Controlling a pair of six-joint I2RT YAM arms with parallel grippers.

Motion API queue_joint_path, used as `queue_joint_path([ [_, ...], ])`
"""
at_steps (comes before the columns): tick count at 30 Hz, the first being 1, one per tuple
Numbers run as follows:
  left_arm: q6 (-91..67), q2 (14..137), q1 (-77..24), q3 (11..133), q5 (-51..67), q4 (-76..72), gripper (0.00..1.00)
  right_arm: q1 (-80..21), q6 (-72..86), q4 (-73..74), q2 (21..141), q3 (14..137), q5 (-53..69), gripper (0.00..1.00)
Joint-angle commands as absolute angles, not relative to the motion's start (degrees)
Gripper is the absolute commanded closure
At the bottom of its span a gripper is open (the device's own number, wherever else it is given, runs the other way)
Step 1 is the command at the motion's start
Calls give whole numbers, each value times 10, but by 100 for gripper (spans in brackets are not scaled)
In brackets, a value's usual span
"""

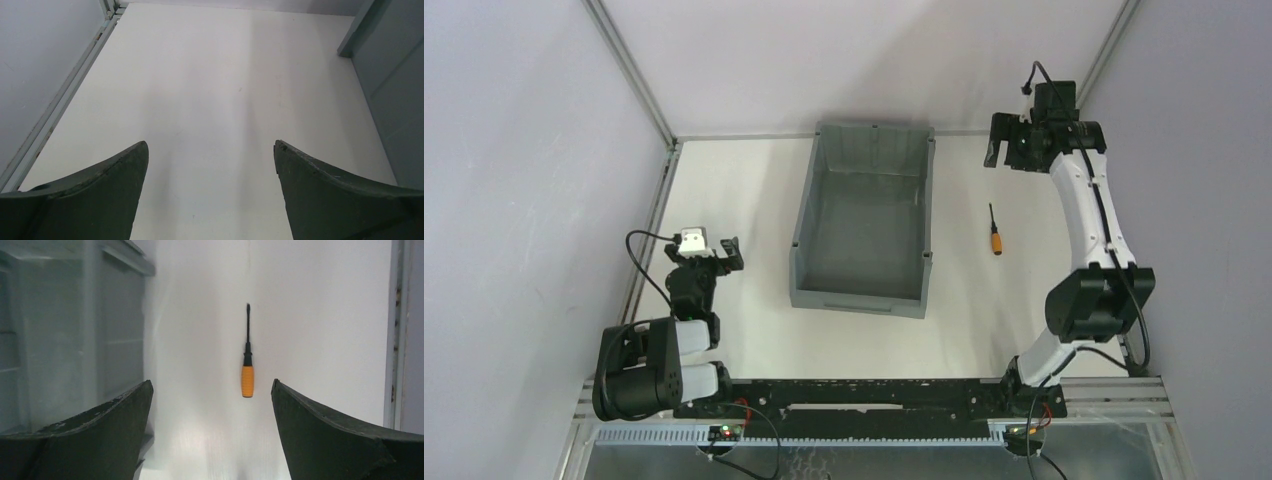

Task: Put the screwdriver in the bin
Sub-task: Pick up the screwdriver from the center of the board.

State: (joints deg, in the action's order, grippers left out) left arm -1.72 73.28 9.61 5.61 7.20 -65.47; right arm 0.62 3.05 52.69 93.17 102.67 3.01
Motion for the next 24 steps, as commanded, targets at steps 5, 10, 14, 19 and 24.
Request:
queue_joint_path([
  [5, -24, 726, 94, 78, 69, -678, 0, 19, 28, 556, 1002, 1017, 4, 7],
  [10, -24, 726, 94, 78, 69, -678, 0, 21, 32, 518, 1021, 964, 5, 10],
  [14, -24, 726, 94, 78, 69, -678, 0, 21, 35, 492, 1035, 921, 1, 15],
  [19, -24, 726, 94, 79, 69, -678, 0, 24, 44, 458, 1051, 874, 0, 21],
  [24, -24, 726, 94, 78, 69, -678, 0, 25, 47, 436, 1071, 842, -22, 25],
])
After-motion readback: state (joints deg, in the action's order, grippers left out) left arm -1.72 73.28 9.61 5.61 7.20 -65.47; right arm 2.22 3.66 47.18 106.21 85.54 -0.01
